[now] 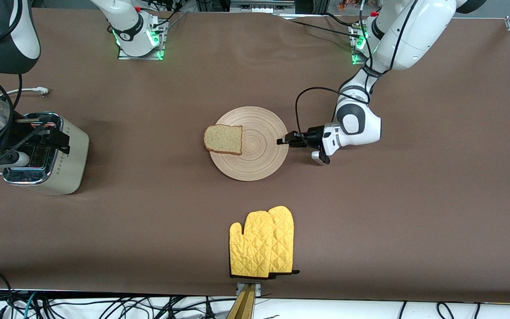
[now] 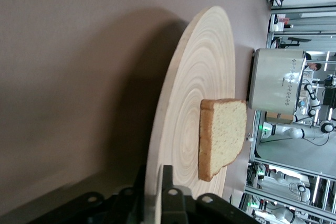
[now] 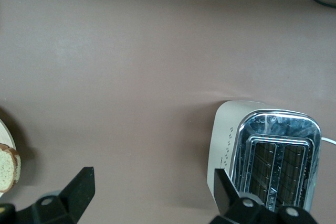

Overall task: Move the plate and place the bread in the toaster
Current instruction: 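Slide the wooden plate with the left gripper toward the toaster, then raise the left gripper off the plate while the right gripper reaches the bread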

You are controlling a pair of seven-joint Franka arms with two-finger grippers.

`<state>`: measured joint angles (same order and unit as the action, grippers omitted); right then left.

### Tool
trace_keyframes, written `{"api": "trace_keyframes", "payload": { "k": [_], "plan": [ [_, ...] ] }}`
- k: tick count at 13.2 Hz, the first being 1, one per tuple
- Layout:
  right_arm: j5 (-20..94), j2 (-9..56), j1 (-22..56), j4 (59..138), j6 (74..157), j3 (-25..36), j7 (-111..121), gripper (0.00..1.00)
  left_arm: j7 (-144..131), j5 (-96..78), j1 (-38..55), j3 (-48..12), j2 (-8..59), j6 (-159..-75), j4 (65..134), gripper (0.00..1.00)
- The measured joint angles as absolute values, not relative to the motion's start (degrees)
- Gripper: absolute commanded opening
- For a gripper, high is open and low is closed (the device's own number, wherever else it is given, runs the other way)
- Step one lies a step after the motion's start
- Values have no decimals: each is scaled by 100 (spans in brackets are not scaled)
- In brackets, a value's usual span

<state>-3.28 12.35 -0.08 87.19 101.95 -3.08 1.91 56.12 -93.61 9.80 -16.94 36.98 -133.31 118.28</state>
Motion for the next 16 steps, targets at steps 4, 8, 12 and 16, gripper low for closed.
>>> {"api": "trace_keyframes", "payload": {
  "k": [4,8,12,16],
  "plan": [
    [-309,1361,-30,8732,10178,-309,184,100,5567,-8915,681,-1586,3525,-13332,11845,100],
    [430,1613,30,8820,10175,-346,16,100,5087,-7516,36,-1577,3432,-13166,11884,100],
    [905,1911,489,8847,10288,-381,-1086,100,3434,-5110,-475,-1566,3236,-12769,11686,100],
    [966,2333,1269,8960,10744,-407,-2026,100,1685,-2487,-594,-1254,2955,-11439,10883,100]
  ]
}}
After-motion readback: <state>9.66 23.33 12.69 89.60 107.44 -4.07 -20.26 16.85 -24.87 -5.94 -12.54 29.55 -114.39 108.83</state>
